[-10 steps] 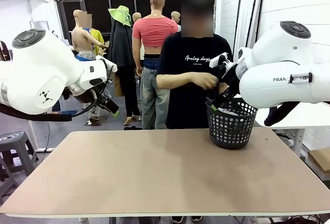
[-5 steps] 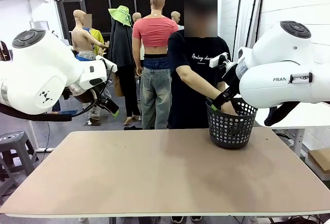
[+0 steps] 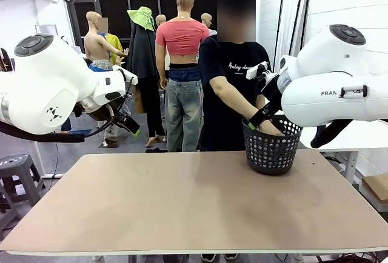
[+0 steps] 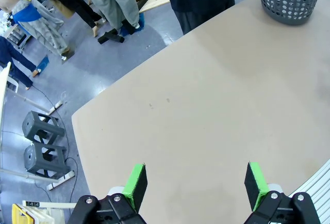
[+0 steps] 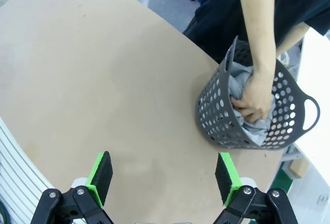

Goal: Fold the training pants.
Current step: Grab both ends of the Training pants handed by a person.

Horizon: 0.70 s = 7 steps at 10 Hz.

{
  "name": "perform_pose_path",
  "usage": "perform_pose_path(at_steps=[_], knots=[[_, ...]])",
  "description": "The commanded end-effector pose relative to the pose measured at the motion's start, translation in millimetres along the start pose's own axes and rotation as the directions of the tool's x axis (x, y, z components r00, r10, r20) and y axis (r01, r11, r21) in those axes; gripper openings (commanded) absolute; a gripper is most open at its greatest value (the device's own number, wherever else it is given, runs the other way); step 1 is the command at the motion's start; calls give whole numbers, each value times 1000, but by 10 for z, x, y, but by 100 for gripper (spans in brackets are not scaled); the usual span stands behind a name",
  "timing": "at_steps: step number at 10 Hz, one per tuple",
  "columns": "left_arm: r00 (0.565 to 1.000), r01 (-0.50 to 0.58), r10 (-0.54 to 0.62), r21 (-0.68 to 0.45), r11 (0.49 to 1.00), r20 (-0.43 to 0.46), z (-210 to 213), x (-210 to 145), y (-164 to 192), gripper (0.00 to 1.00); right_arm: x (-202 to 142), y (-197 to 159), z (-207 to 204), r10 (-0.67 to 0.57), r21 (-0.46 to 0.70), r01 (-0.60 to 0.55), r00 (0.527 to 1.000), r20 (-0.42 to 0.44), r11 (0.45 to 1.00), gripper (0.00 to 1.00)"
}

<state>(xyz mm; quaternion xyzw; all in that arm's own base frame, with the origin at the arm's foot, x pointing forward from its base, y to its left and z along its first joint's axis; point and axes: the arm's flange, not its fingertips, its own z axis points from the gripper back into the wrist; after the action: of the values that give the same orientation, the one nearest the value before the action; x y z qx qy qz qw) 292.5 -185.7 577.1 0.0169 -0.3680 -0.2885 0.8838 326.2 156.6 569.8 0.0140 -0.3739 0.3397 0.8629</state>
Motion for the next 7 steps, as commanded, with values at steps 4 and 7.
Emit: perform_pose_path(at_steps=[4, 7], knots=[[1000, 9, -9, 2, 1000, -1, -4, -2, 10, 100, 8, -3, -9, -6, -1, 6, 1000, 7, 1000, 100], [1000, 9, -9, 2, 1000, -1, -4, -2, 10, 100, 8, -3, -9, -6, -1, 6, 1000, 7, 1000, 100]])
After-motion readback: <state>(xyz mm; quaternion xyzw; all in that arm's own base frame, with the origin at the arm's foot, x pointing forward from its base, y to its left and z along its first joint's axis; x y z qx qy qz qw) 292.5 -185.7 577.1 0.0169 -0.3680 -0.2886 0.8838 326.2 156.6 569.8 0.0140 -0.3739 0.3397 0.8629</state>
